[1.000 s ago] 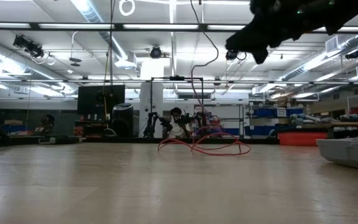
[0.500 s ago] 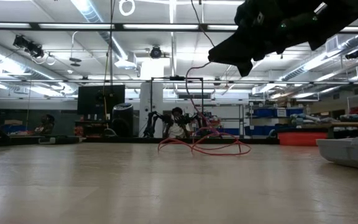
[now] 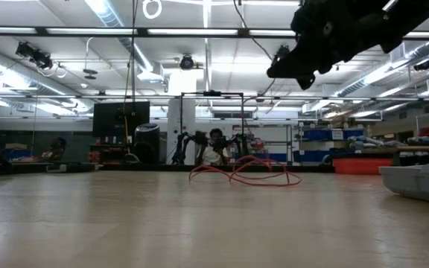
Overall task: Coil cords
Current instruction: Uncoil the wire
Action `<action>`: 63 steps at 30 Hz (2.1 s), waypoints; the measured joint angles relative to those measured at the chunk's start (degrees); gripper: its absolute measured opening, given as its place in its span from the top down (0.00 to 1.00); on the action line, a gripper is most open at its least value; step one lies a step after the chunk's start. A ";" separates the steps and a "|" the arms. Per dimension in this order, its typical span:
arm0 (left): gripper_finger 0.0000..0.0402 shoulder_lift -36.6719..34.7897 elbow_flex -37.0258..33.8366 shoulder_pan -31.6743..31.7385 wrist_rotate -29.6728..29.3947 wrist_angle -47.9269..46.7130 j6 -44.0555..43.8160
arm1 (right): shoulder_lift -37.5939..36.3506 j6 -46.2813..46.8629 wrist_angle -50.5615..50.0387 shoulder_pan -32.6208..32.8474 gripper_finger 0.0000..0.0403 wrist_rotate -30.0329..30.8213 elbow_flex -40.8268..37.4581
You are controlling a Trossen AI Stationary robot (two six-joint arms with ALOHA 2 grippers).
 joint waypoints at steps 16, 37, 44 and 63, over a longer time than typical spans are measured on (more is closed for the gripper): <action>1.00 0.00 0.00 2.89 2.76 -16.98 -9.31 | -28.65 -11.25 -22.64 2.60 1.00 -7.43 5.73; 1.00 0.04 0.00 3.27 37.08 -17.31 -23.85 | -10.68 -19.07 6.43 4.81 1.00 8.09 6.43; 1.00 0.07 0.00 1.43 39.86 -12.49 -18.01 | 1.84 -18.51 13.00 4.69 1.00 9.41 6.43; 1.00 0.07 0.02 -1.38 -1.53 -1.59 5.50 | -2.65 -14.59 -28.67 1.99 1.00 -7.13 8.46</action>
